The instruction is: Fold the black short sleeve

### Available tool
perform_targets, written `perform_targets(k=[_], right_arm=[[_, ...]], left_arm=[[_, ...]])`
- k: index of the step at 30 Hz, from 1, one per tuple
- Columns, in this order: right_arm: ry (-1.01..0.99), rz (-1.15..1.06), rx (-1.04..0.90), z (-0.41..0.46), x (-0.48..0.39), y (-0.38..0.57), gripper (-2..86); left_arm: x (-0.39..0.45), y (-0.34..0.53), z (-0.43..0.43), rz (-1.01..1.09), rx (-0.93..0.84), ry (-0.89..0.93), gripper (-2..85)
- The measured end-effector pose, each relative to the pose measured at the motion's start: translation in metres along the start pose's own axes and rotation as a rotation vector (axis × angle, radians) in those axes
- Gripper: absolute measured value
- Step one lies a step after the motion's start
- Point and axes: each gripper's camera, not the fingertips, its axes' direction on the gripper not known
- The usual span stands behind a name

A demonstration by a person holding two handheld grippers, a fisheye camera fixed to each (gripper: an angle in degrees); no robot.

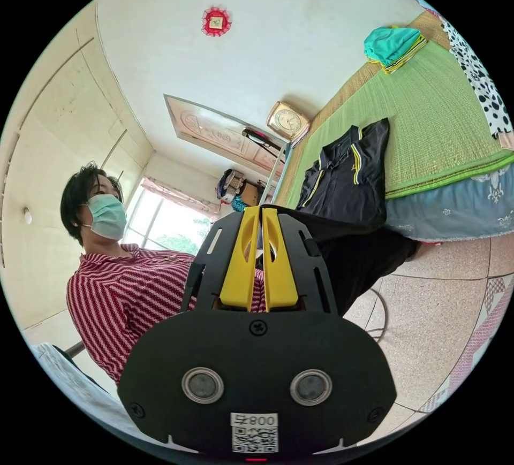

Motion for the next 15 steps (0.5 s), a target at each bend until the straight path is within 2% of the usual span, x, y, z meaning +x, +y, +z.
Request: perform_targets(k=[15], right_arm=[[0.033, 0.131, -0.030, 0.017, 0.033, -0.151, 0.4]], left_arm=[[-0.080, -0.177, 0.049, -0.032, 0.031, -0.110, 0.7]])
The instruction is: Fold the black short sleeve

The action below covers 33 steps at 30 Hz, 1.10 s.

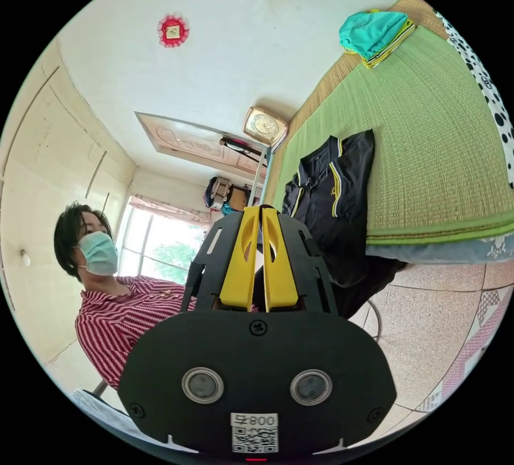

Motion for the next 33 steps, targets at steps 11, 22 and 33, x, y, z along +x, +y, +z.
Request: perform_targets(k=[11, 22, 33], right_arm=[[0.012, 0.123, -0.023, 0.020, 0.035, -0.116, 0.4], [0.051, 0.265, -0.040, 0.042, 0.090, -0.193, 0.3], [0.038, 0.267, -0.068, 0.047, 0.094, -0.226, 0.3]], left_arm=[[-0.075, -0.127, 0.050, -0.066, 0.034, -0.105, 0.6], [-0.154, -0.218, 0.081, -0.140, 0.026, -0.228, 0.6], [-0.188, -0.279, 0.098, -0.132, 0.033, -0.214, 0.6]])
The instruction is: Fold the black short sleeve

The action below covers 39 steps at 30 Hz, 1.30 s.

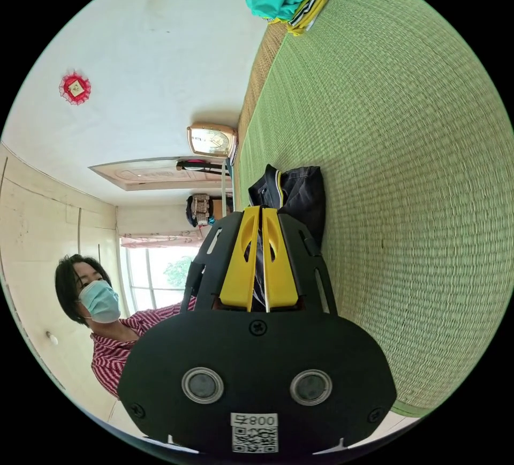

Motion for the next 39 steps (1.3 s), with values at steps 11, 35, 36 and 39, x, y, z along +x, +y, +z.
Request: perform_targets(k=[11, 35, 36, 39], right_arm=[[0.023, 0.085, -0.003, 0.002, 0.018, -0.029, 0.4], [0.174, -0.026, -0.036, 0.014, 0.012, 0.037, 2.0], [0.166, -0.023, -0.036, 0.015, 0.014, 0.038, 2.0], [0.165, -0.027, -0.029, 0.015, 0.017, 0.043, 1.9]], left_arm=[[-0.055, -0.041, 0.008, -0.161, 0.022, -0.164, 1.6], [-0.030, -0.029, 0.027, -0.052, -0.124, -0.389, 6.6], [-0.028, -0.029, 0.027, -0.045, -0.119, -0.379, 6.6], [-0.022, -0.028, 0.021, -0.021, -0.094, -0.339, 7.0]])
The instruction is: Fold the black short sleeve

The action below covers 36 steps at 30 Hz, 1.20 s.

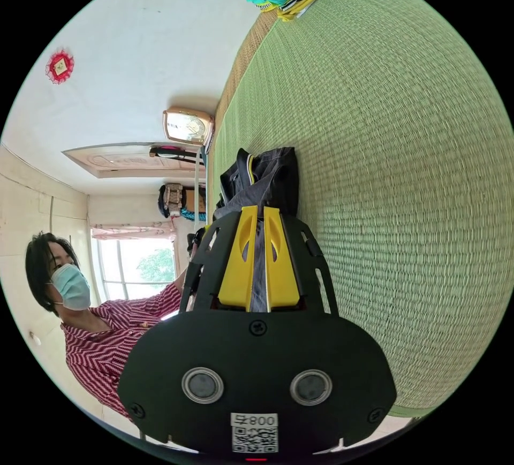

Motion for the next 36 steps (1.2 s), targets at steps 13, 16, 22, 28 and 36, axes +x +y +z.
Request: perform_targets(k=[13, 16, 22, 28, 36], right_arm=[[0.049, 0.001, -0.019, 0.032, 0.016, 0.012, 0.3], [0.047, -0.004, -0.016, 0.039, 0.017, 0.013, 0.1], [0.019, -0.038, 0.000, 0.048, 0.011, 0.009, 0.1], [0.155, -0.138, -0.019, 0.069, -0.009, 0.012, 1.3], [0.556, -0.257, -0.099, 0.121, -0.023, 0.056, 8.1]], left_arm=[[0.004, -0.004, 0.012, -0.005, -0.083, -0.070, 1.6], [0.012, -0.007, 0.004, 0.017, -0.064, -0.041, 1.0], [0.027, -0.025, -0.009, 0.059, -0.026, -0.010, 0.6], [0.029, -0.046, -0.010, 0.052, -0.012, 0.007, 0.5], [0.021, -0.044, -0.013, 0.029, -0.015, 0.039, 0.5]])
